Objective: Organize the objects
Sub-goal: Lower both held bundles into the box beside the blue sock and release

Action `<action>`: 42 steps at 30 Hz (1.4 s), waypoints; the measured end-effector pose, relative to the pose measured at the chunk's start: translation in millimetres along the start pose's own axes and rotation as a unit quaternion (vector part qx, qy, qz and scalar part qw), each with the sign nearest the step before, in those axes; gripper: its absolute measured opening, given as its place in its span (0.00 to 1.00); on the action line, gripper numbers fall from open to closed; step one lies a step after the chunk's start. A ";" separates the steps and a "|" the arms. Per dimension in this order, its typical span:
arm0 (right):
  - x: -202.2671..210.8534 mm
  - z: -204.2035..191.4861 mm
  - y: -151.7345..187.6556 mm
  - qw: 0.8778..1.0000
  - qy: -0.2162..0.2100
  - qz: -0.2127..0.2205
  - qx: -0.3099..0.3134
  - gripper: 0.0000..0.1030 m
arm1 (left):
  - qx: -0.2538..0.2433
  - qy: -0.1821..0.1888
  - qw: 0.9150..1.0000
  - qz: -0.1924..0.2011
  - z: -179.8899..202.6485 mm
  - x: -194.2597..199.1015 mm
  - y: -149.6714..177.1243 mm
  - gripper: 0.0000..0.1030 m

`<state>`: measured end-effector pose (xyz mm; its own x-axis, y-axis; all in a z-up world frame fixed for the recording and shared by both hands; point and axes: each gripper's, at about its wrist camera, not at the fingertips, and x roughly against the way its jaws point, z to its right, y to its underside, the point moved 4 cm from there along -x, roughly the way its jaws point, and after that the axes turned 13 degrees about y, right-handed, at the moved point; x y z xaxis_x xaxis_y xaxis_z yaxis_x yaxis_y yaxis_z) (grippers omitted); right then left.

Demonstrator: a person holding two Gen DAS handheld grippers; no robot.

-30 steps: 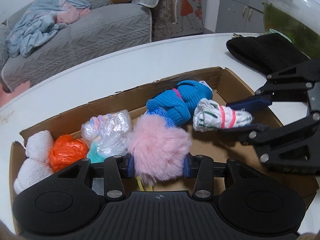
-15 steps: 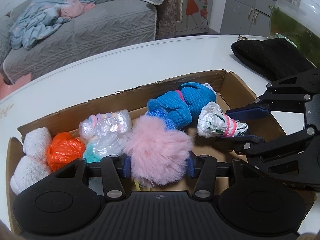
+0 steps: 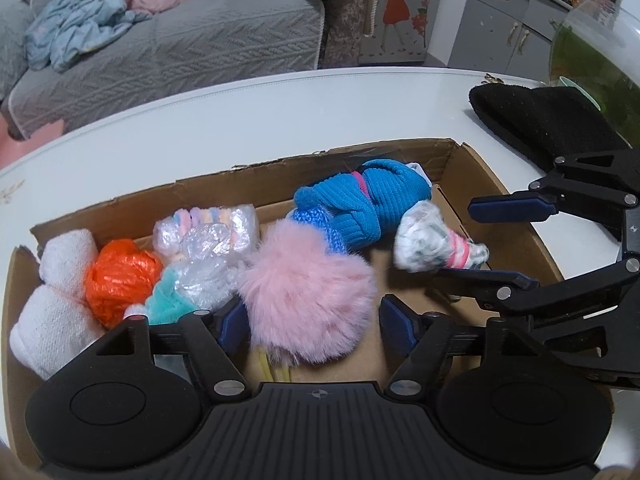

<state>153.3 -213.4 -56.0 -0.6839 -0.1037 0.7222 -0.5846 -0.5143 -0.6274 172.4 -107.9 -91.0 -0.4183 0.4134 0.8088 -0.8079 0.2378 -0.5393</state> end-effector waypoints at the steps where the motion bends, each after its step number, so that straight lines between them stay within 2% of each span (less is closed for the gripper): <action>1: 0.5 0.1 -0.5 1.000 0.001 0.000 0.000 0.43 | 0.004 -0.001 1.000 -0.002 0.0 0.3 0.5 0.74; 8: 3.9 -1.2 -1.3 1.000 0.003 -0.003 0.002 0.44 | 0.026 0.000 1.000 -0.009 -1.5 6.8 3.1 0.76; 14: 10.1 -1.3 -1.6 1.000 0.005 -0.004 -0.004 0.47 | 0.034 -0.010 0.999 -0.007 0.9 14.3 5.2 0.81; 22: 20.7 -3.8 -3.6 1.000 0.013 -0.001 -0.006 0.53 | 0.035 -0.010 0.999 0.001 4.8 27.2 6.5 0.82; 27: 28.8 -4.4 -4.1 1.000 0.016 0.002 -0.008 0.56 | 0.036 -0.008 0.999 0.010 7.8 39.7 7.3 0.83; 32: 40.8 -4.8 -4.6 1.000 0.021 0.009 -0.010 0.66 | 0.033 -0.003 0.999 0.026 12.5 55.3 7.8 0.86; 42: 59.3 -17.0 -7.2 0.999 0.023 0.021 -0.006 0.71 | 0.030 -0.002 0.998 0.047 20.1 88.6 14.0 0.87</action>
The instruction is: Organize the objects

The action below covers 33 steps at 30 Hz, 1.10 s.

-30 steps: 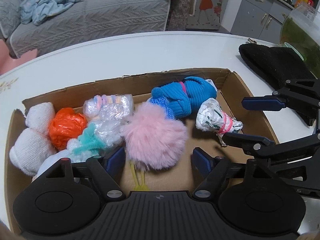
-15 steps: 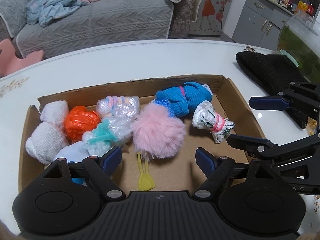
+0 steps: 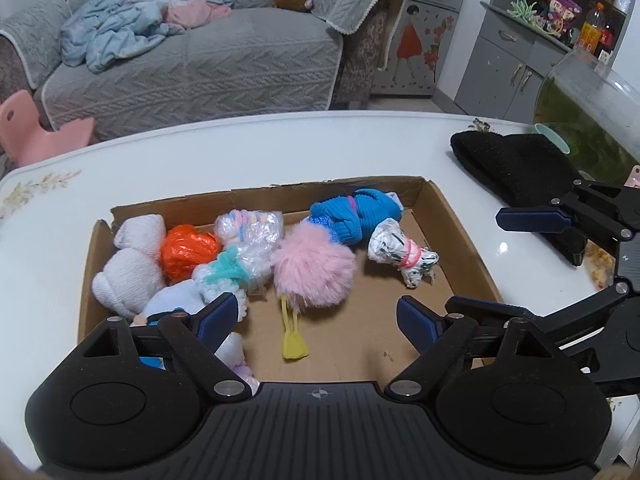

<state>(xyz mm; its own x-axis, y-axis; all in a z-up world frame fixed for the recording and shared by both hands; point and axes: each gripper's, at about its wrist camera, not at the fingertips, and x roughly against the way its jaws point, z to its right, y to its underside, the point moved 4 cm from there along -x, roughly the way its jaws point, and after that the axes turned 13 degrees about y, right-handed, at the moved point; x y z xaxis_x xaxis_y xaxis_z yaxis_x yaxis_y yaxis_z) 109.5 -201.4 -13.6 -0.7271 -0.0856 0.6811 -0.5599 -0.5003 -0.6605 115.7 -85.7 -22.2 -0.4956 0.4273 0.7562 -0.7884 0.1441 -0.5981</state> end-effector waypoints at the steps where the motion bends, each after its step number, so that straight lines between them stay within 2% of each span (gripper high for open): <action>1: 2.0 -0.9 -0.7 1.000 0.001 0.002 0.000 0.72 | 0.002 -0.001 1.000 0.003 0.6 3.5 0.7 0.87; 6: 13.5 -5.5 -2.9 1.000 0.004 0.009 -0.006 0.78 | -0.002 -0.006 1.000 0.023 2.4 25.1 7.5 0.91; 12: 34.4 -11.2 3.6 0.999 -0.002 0.022 -0.032 0.91 | 0.001 -0.021 0.998 0.054 -9.0 59.3 32.1 0.95; 16: 53.6 -23.0 16.1 0.998 -0.012 0.037 -0.043 0.98 | 0.000 -0.027 0.997 0.067 -18.1 77.9 64.0 0.97; 19: 68.2 -31.2 29.1 0.997 -0.010 0.049 -0.062 0.99 | 0.003 -0.031 0.997 0.069 -25.8 87.5 93.3 0.97; 25: 98.7 -42.6 63.2 0.985 0.000 0.096 -0.143 0.99 | 0.016 -0.035 0.998 0.056 -33.3 85.1 152.5 0.98; 28: 92.3 -58.0 79.5 0.983 -0.027 0.070 -0.167 0.99 | 0.018 -0.032 0.998 0.042 -32.0 74.9 166.2 0.98; 31: 75.6 -79.6 86.9 0.986 -0.042 0.030 -0.157 0.99 | 0.023 -0.025 0.999 0.037 -31.0 67.7 174.3 0.98; 33: 65.9 -93.2 88.1 0.989 -0.037 0.013 -0.141 0.96 | 0.020 -0.029 0.999 0.034 -32.1 63.0 175.9 0.98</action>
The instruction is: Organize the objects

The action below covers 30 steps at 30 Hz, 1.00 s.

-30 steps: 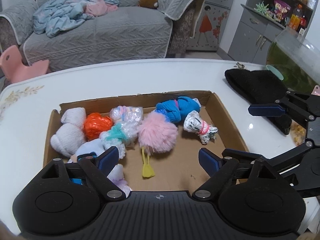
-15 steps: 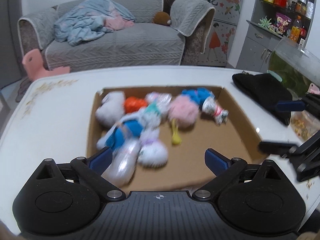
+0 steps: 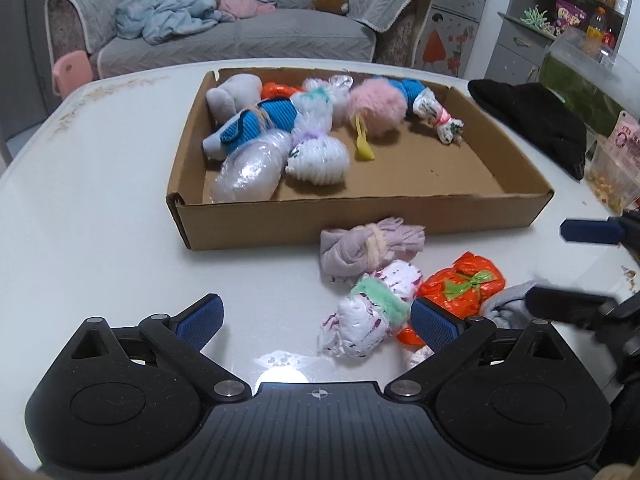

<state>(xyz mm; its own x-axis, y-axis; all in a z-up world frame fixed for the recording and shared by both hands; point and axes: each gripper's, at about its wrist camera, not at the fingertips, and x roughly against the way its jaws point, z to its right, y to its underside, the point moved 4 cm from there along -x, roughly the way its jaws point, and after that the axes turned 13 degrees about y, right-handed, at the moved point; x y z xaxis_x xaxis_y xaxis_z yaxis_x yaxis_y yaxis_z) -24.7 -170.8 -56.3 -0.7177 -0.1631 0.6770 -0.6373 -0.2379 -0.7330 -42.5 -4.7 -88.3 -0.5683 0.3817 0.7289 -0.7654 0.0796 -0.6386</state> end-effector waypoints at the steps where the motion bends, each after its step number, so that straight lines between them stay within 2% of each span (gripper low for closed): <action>1: -5.7 -3.4 1.3 1.000 0.001 -0.007 0.001 0.96 | -0.001 -0.005 1.000 -0.004 -1.9 -2.5 1.3 0.98; 3: -13.3 -7.4 5.5 1.000 -0.012 -0.024 0.002 0.91 | 0.007 -0.004 1.000 -0.009 -7.6 -4.6 2.6 0.98; 5: -17.9 -5.3 6.5 0.999 -0.004 -0.031 0.005 0.88 | 0.009 -0.009 1.000 -0.008 -12.8 -3.4 2.8 0.99; 11: -17.3 25.2 19.4 0.999 0.006 -0.038 -0.033 0.90 | 0.013 -0.022 1.000 -0.012 -25.7 3.3 4.3 0.99; 17: -12.3 33.3 33.4 0.999 0.031 -0.020 -0.030 0.95 | -0.002 0.001 1.000 -0.006 -3.7 2.7 4.7 0.99; 27: -8.1 38.8 39.8 1.000 0.018 0.014 0.008 0.96 | 0.012 0.003 1.000 -0.003 9.3 -18.1 1.3 0.99; 30: -9.7 35.9 40.5 1.000 0.018 0.017 0.016 0.95 | 0.006 -0.004 1.000 0.001 11.1 -17.7 1.4 0.95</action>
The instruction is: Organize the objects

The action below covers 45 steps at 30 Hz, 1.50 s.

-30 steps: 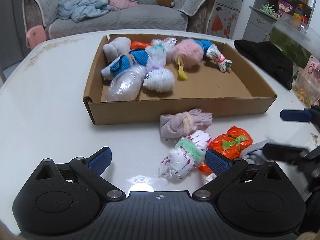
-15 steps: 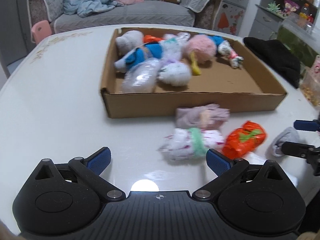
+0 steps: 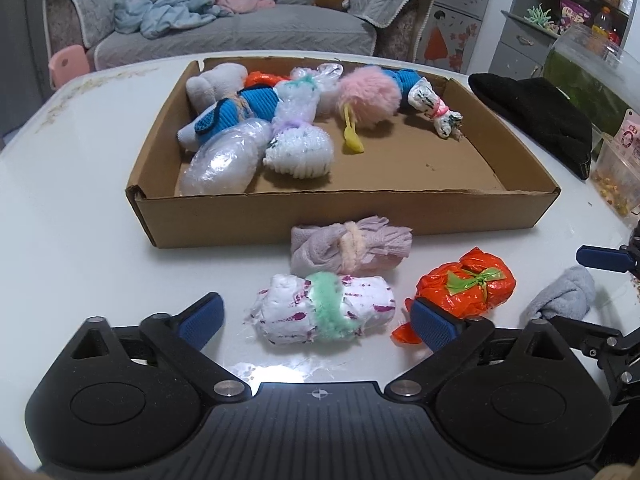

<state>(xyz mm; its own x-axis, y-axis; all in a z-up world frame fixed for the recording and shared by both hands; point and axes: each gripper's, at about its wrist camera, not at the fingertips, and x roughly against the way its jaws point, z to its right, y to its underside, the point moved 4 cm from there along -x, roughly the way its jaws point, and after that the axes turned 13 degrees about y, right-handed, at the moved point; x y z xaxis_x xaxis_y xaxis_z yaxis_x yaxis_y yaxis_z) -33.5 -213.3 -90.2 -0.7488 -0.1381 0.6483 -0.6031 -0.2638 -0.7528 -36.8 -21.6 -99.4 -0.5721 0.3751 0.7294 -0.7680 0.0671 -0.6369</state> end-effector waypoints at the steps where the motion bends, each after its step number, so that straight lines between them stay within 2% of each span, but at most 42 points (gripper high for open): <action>1: -0.4 -1.1 0.3 1.000 -0.001 0.001 0.002 0.93 | -0.005 -0.005 1.000 0.000 0.0 0.0 0.3 0.93; 5: -0.3 -5.5 2.9 1.000 -0.008 0.003 0.009 0.88 | -0.035 -0.021 0.999 0.003 0.2 3.4 3.9 0.79; 8: -2.9 -8.5 6.6 1.000 -0.007 -0.001 0.012 0.82 | -0.047 -0.019 0.999 0.010 -0.9 6.2 7.0 0.73; 10: -4.5 -10.2 9.7 1.000 -0.001 -0.009 0.010 0.82 | -0.048 -0.019 0.999 0.012 -1.5 7.2 7.9 0.73; 13: 0.2 -12.2 13.1 1.000 0.002 -0.004 0.003 0.88 | -0.057 -0.023 0.998 0.017 0.0 6.8 8.6 0.74; 20: 6.1 -15.8 17.7 0.999 0.023 0.001 -0.035 0.91 | -0.061 -0.016 0.998 0.022 -2.5 5.2 8.2 0.78; 31: 4.4 -12.7 16.5 0.998 0.041 0.013 -0.055 0.85 | -0.079 -0.009 0.996 0.028 -4.6 5.2 8.3 0.76; 33: 3.3 -12.5 17.0 0.998 0.040 0.015 -0.054 0.83 | -0.078 -0.006 0.996 0.029 -5.6 4.1 7.7 0.76; 36: 2.2 -12.8 16.7 0.998 0.047 0.020 -0.045 0.74 | -0.078 -0.002 0.996 0.031 -6.6 3.7 7.6 0.75; 38: 2.9 -11.3 16.6 0.997 0.050 0.025 -0.045 0.57 | -0.080 0.003 0.996 0.030 -5.4 4.8 8.0 0.70; 41: 4.4 -6.5 16.5 0.997 0.049 0.029 -0.052 0.47 | -0.084 0.002 0.996 0.031 -4.4 6.1 8.3 0.66; 45: 6.5 -3.6 15.9 0.997 0.050 0.034 -0.049 0.46 | -0.086 -0.008 0.996 0.032 -5.6 11.0 8.2 0.66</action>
<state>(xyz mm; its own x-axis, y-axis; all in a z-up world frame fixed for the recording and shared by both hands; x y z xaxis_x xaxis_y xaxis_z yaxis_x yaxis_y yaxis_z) -48.9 -215.0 -98.4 -0.8092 -0.0547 0.5850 -0.5708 -0.1628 -0.8048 -47.9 -11.7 -98.0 -0.6247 0.3686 0.6884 -0.6693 0.2014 -0.7152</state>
